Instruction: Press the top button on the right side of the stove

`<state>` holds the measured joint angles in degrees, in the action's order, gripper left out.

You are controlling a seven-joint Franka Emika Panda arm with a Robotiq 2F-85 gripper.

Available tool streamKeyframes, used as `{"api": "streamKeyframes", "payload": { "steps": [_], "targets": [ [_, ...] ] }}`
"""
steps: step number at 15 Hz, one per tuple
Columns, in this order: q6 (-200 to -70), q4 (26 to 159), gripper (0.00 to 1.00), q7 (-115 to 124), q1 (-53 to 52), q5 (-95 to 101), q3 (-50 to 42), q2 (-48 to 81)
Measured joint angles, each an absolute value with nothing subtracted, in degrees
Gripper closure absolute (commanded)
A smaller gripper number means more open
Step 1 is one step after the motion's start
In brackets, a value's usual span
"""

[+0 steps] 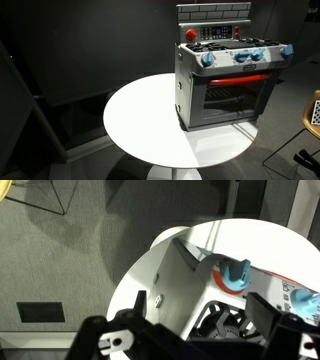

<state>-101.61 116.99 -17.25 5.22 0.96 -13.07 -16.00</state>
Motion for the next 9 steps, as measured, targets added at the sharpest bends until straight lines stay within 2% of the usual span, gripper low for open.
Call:
{"api": "streamKeyframes", "payload": {
  "steps": [9],
  "targets": [
    [-109.6, 111.9, 0.0, -15.7, 5.2, 1.9, -10.3, -11.2]
  ]
}}
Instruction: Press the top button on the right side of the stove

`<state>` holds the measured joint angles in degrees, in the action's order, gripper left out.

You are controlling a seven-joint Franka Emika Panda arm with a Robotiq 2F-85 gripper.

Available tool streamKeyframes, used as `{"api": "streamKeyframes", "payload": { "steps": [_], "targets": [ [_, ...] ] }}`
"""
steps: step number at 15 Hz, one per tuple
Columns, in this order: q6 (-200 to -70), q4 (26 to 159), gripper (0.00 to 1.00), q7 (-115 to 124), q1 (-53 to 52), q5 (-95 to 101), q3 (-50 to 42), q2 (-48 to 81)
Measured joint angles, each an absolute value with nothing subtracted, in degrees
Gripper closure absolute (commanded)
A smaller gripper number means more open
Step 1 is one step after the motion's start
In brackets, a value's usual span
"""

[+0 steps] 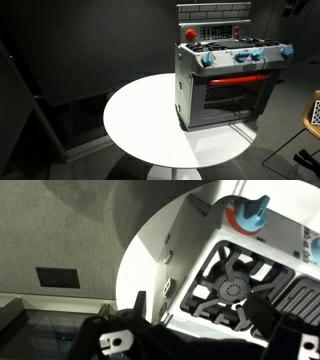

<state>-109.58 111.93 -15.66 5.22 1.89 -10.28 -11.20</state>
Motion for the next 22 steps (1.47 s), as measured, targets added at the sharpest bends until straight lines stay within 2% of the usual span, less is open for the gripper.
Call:
{"api": "streamKeyframes", "payload": {
  "steps": [14, 22],
  "targets": [
    [-122.2, 103.2, 0.0, -8.6, 5.2, 7.1, -7.6, 2.4],
    [-123.1, 101.8, 0.0, -6.6, 5.1, 7.4, -6.3, 4.9]
  ]
}}
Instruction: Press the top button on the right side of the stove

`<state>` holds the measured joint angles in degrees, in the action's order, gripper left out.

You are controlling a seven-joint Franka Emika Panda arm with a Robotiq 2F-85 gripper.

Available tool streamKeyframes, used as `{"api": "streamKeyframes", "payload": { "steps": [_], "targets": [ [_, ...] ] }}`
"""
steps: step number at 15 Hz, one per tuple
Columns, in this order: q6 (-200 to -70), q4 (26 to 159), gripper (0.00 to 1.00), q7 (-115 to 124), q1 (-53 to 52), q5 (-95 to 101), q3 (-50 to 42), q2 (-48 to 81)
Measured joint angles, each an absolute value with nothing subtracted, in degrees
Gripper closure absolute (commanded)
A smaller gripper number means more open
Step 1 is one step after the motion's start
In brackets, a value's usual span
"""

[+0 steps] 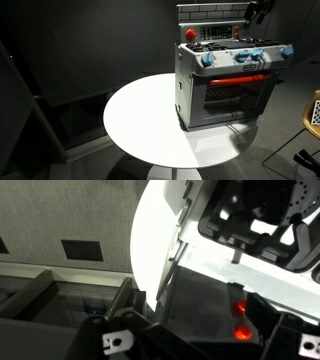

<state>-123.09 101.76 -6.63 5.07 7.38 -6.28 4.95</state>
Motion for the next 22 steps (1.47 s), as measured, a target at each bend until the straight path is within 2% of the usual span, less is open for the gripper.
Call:
{"api": "streamKeyframes", "payload": {
  "steps": [22],
  "targets": [
    [-123.2, 96.6, 0.0, -6.3, 5.0, 7.4, -6.1, 9.7]
  ]
}}
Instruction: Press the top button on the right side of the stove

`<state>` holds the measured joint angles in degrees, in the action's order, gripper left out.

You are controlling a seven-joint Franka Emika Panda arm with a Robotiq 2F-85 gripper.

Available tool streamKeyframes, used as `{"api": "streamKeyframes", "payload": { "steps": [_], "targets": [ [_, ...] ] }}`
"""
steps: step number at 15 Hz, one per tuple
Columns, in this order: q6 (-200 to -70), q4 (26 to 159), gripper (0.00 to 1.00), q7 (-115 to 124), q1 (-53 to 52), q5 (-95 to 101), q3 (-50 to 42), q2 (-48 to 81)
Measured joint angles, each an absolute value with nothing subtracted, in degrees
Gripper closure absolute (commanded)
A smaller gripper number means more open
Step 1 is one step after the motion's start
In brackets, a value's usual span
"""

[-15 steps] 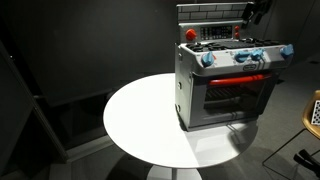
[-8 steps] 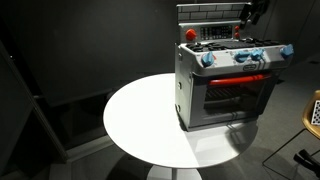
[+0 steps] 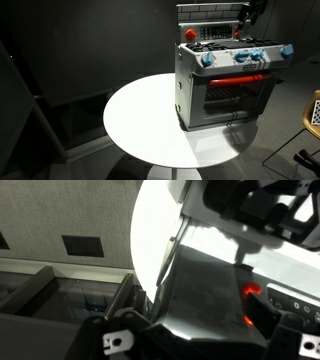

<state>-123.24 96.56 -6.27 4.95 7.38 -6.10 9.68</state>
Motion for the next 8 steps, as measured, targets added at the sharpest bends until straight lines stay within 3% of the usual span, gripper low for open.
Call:
{"api": "streamKeyframes", "payload": {
  "steps": [8],
  "targets": [
    [-123.2, 95.8, 0.0, -6.3, 5.0, 7.5, -6.1, 10.3]
  ]
}}
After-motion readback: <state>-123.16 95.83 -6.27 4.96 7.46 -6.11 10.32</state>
